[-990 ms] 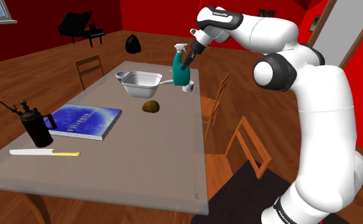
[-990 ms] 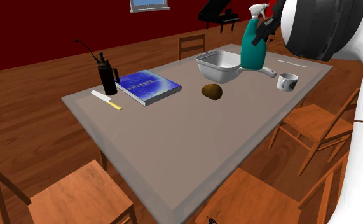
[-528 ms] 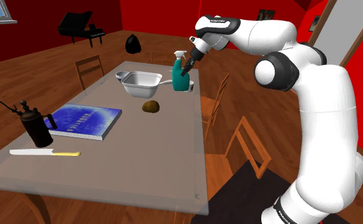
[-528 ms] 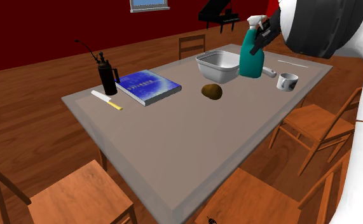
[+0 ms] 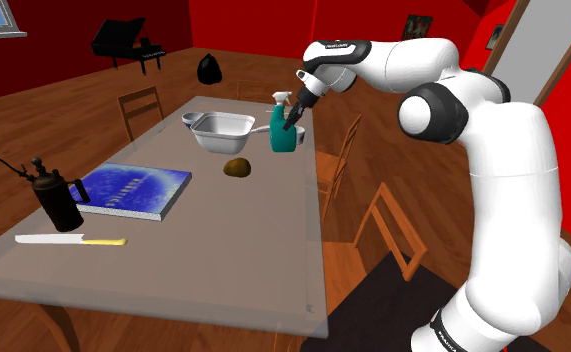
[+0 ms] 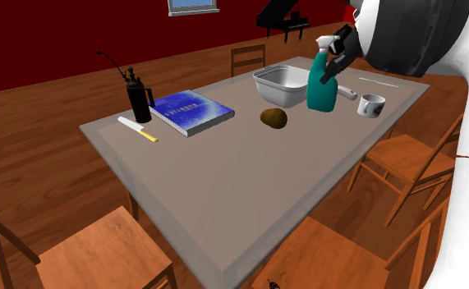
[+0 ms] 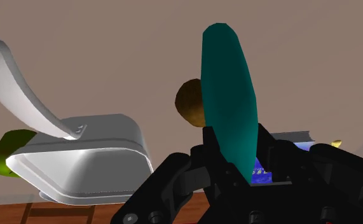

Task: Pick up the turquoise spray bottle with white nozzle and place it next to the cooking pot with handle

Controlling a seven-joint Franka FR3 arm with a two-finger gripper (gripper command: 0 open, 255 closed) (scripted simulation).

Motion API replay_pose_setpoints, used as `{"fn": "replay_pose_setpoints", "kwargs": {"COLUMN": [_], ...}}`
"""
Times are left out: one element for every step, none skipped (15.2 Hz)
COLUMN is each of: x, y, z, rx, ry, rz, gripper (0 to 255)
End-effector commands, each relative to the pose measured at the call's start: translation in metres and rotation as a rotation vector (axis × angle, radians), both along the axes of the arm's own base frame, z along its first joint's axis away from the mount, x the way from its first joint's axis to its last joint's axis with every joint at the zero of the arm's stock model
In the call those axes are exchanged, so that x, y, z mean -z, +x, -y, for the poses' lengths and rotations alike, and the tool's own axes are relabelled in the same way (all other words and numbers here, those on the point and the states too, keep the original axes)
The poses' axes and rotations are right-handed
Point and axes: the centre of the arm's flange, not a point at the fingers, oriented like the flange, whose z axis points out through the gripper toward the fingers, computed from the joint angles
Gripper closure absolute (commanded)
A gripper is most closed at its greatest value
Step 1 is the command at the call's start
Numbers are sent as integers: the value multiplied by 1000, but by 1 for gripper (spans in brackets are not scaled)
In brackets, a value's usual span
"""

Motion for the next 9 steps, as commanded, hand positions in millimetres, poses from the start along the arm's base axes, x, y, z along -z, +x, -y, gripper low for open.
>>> {"fn": "replay_pose_setpoints", "kwargs": {"x": [9,15,20,25,31,36,41,46,52], "y": [-1,-1,-1,-1,-1,-1,-1,-1,-1], "z": [1,1,1,1,1,1,1,1,1], "rx": [0,0,0,0,0,0,0,0,0], "ry": [0,0,0,0,0,0,0,0,0], "rz": [0,0,0,0,0,0,0,0,0], "gripper": [255,255,255,255,255,255,255,255,255]}}
